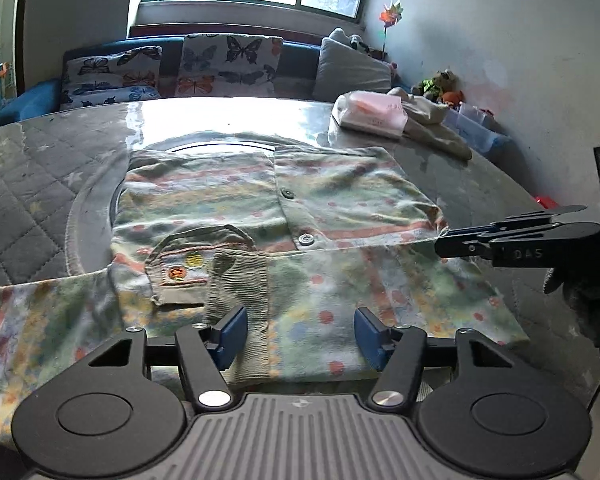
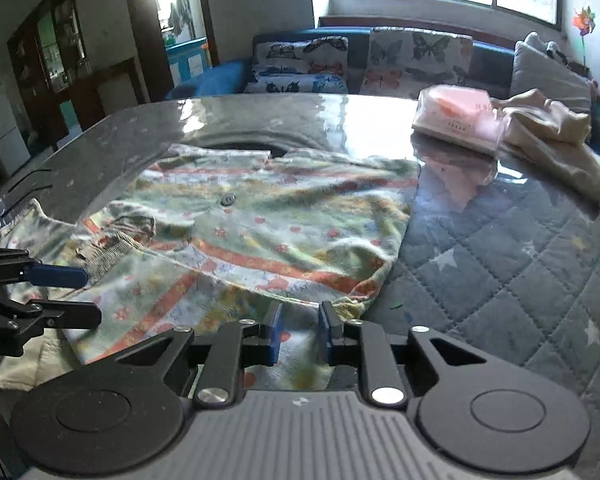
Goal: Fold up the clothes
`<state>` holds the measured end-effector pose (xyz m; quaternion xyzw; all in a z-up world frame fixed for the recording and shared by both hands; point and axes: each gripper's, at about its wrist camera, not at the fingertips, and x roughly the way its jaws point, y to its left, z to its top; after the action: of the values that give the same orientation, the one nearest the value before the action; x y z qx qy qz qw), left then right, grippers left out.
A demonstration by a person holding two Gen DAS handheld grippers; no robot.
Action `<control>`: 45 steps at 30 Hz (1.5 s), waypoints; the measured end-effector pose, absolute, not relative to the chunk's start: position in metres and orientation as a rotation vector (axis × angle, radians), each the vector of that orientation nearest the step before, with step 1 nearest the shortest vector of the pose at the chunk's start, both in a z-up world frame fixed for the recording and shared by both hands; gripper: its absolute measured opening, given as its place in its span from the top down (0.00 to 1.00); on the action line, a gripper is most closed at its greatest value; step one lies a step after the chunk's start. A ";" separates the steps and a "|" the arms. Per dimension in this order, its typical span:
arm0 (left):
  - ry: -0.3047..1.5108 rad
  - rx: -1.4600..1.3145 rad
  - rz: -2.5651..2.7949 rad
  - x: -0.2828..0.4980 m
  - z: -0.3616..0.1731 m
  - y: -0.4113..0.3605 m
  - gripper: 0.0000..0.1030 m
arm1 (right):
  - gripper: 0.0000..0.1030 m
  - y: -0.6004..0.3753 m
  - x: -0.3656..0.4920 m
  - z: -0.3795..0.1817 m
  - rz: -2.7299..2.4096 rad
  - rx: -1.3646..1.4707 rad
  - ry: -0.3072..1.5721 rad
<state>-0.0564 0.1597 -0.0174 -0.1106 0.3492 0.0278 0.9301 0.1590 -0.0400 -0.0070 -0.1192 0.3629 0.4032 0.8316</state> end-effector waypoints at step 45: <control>0.592 -0.477 0.881 -0.182 -0.020 0.374 0.83 | 0.61 0.017 0.072 0.009 1.117 -0.341 0.699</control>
<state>-0.1819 0.3736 -0.0198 -0.2252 0.2795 0.4162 0.8355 0.0720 0.0171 0.0093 -0.1575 0.3233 0.5162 0.7773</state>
